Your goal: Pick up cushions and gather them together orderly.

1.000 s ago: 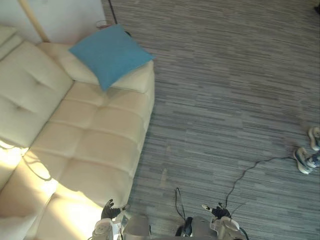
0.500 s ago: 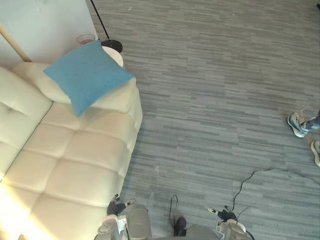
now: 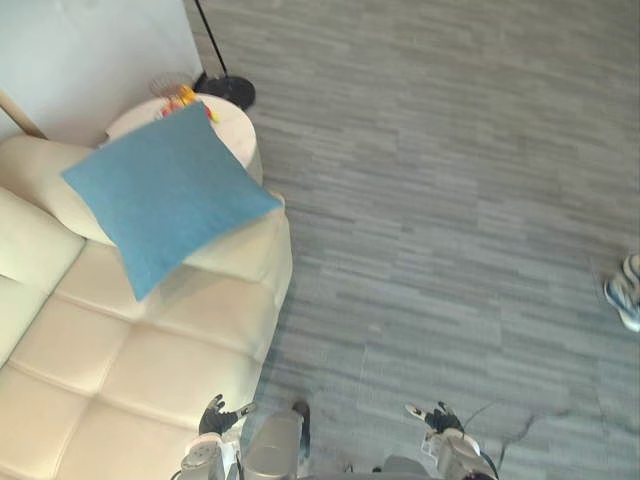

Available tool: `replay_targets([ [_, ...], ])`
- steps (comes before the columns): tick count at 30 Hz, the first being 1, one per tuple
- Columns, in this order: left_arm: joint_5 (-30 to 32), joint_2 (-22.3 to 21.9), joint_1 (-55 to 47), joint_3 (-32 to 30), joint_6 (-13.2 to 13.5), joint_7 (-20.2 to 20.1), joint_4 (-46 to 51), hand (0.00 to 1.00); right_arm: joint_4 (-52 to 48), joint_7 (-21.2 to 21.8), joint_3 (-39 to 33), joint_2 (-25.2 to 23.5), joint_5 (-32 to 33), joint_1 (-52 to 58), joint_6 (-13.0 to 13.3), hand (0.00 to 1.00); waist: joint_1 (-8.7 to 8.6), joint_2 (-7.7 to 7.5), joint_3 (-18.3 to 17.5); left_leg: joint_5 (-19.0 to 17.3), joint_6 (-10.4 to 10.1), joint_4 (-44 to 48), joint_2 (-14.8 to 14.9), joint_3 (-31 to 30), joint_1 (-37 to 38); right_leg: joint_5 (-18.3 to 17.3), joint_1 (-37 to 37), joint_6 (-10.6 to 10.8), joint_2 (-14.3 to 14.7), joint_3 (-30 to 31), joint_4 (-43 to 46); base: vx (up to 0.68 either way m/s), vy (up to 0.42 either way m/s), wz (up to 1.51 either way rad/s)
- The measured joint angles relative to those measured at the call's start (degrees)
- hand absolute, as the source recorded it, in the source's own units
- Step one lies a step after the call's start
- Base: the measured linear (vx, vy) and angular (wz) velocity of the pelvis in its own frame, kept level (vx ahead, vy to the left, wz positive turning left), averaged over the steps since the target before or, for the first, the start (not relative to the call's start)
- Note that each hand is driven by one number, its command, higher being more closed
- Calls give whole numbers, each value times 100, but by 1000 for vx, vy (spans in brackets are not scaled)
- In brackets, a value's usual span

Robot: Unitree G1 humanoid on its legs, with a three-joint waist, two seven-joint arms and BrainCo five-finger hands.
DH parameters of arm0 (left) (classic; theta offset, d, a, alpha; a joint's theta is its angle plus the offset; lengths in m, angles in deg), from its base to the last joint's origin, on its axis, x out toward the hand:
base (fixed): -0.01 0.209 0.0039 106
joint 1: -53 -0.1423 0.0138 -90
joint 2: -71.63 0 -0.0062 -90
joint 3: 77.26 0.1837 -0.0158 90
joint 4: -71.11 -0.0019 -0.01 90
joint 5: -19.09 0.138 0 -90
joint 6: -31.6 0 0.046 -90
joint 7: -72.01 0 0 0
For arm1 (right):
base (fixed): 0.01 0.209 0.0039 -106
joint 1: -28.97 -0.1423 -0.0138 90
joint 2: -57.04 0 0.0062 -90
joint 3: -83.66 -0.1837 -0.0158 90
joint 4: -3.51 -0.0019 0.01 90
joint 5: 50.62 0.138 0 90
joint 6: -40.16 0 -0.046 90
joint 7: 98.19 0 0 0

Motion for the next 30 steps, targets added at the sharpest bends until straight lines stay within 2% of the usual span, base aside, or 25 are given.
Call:
replay_targets([
  [1,0,-20,21,2,0,0,5,0,-5,0,0,0,0,-14,1,0,-29,2,-1,-5,-6,-49,18,-88,76,-14,-130,-17,27,-28,-282,412,-113,84],
  [2,0,-88,72,4,2,1,21,0,-28,-2,-2,4,10,-32,9,0,-72,44,-14,-72,-61,-145,114,-269,204,49,-402,-38,208,133,-1099,381,-205,78],
  [3,1,-131,118,4,3,0,45,0,-34,-2,-2,-5,21,-31,10,0,-91,78,-18,-217,-138,-185,219,-435,305,249,-604,-33,450,481,-1921,457,-265,77],
  [4,1,-153,134,5,2,0,43,0,-32,-2,-2,-16,25,-24,10,0,-96,80,-15,-294,-193,-183,256,-511,358,384,-684,-35,537,674,-2265,474,-335,68],
  [5,1,-167,126,4,2,1,39,0,-27,-3,-3,-33,35,5,8,0,-117,45,-24,-453,-286,-168,287,-648,459,776,-762,-28,681,1122,-2940,398,-363,81],
  [6,3,-169,59,-6,0,4,28,0,-29,-3,-12,-29,44,76,8,0,-187,-6,-60,-696,-395,-48,277,-866,550,1358,-710,59,735,1444,-3109,416,-395,89],
  [7,2,-202,40,-9,1,6,16,0,-55,2,-75,-21,89,89,17,0,-221,17,-89,-809,-453,27,298,-1003,574,1482,-695,-121,809,1507,-2976,409,-381,79],
  [8,1,-352,-21,-21,4,4,-17,0,-93,-3,-254,4,103,108,14,0,-236,232,-212,-850,-487,133,491,-1181,574,1143,-737,-259,935,1316,-2691,423,-327,66],
  [9,1,-460,-70,-60,5,3,-16,0,-188,-2,-292,21,113,106,20,0,-238,375,-290,-826,-527,348,607,-1283,428,954,-717,-370,961,1060,-2585,404,-294,55],
  [11,1,-565,-77,-177,7,6,-12,0,-217,-3,-294,10,135,113,21,0,-257,425,-318,-776,-615,682,662,-1282,250,853,-650,-465,960,864,-2540,379,-273,79],
  [12,-3,-639,-45,-353,13,0,50,0,-331,-2,-293,-22,164,171,18,0,-340,469,-304,-555,-960,1980,785,-1092,-337,651,-313,-596,932,434,-2612,355,-250,125],
  [13,-2,-642,-40,-400,13,-1,78,0,-424,-9,-274,-58,263,191,18,0,-312,445,-272,-437,-1039,2626,945,-796,-654,581,-37,-694,944,226,-2714,330,-208,138],
  [14,-3,-605,-46,-400,21,-1,124,0,-443,-6,-223,-89,313,223,31,0,-279,380,-226,-461,-1003,3136,1164,-322,-863,522,306,-778,980,67,-2869,346,-197,110],
  [15,-2,-523,-40,-332,27,-6,173,0,-439,-4,-234,-135,370,242,59,0,-227,282,-200,-568,-810,3295,1345,379,-1120,508,769,-802,925,-263,-3149,327,-176,92],
  [17,-2,-479,-27,-183,38,-3,210,0,-436,-4,-233,-90,389,208,116,0,-181,253,-231,-606,-737,2873,1345,869,-1314,512,981,-796,866,-464,-3372,238,-82,73],
  [18,1,-480,-10,-83,40,-7,204,0,-439,0,-232,-11,390,194,138,0,-157,312,-264,-418,-594,2144,1332,1244,-1471,526,1102,-756,830,-722,-3487,228,-11,85],
  [19,4,-485,1,49,41,-6,185,0,-432,-3,-246,42,391,203,145,0,-161,393,-276,328,-438,1339,1353,1641,-1553,498,1176,-616,824,-928,-3530,227,18,81],
  [20,7,-480,8,56,39,-7,174,0,-429,-3,-254,57,392,211,147,0,-170,410,-280,416,-420,1203,1350,1772,-1610,471,1199,-568,824,-1012,-3534,228,87,107],
  [21,8,-439,97,119,36,-10,83,0,-420,-4,-276,45,401,211,142,0,-175,366,-274,469,-345,1021,1220,2045,-1567,446,1282,-466,704,-1211,-3591,264,137,107],
  [22,9,-331,120,225,33,-6,69,0,-409,-4,-290,-17,422,240,138,0,-155,249,-257,505,-290,864,1108,2245,-1542,447,1296,-401,622,-1332,-3645,249,145,100],
  [24,4,-249,131,257,20,-6,9,0,-408,4,-283,-72,499,176,131,0,-77,158,-271,508,-284,748,921,2125,-1534,481,1365,-330,570,-1360,-3729,151,93,51],
  [26,2,-249,127,263,21,-11,-28,0,-407,9,-283,-55,496,134,134,0,-62,132,-260,540,-233,543,726,2008,-1320,505,1538,-270,455,-1396,-3671,133,65,44],
  [28,4,-238,117,261,26,-14,-107,0,-403,14,-260,-43,496,134,138,0,-64,121,-264,513,-203,275,520,1853,-998,409,1557,-104,204,-1459,-3017,121,57,48],
  [29,4,-245,101,268,16,-18,-167,0,-405,24,-233,-46,492,141,138,0,-97,163,-287,452,-126,43,444,1655,-782,401,1280,-95,-16,-1324,-2074,50,28,60],
  [30,6,-230,93,320,10,-25,-168,0,-402,53,-218,-97,493,148,136,0,-168,125,-291,435,-109,-78,378,1481,-683,288,840,-79,-160,-889,-1178,44,12,67],
])
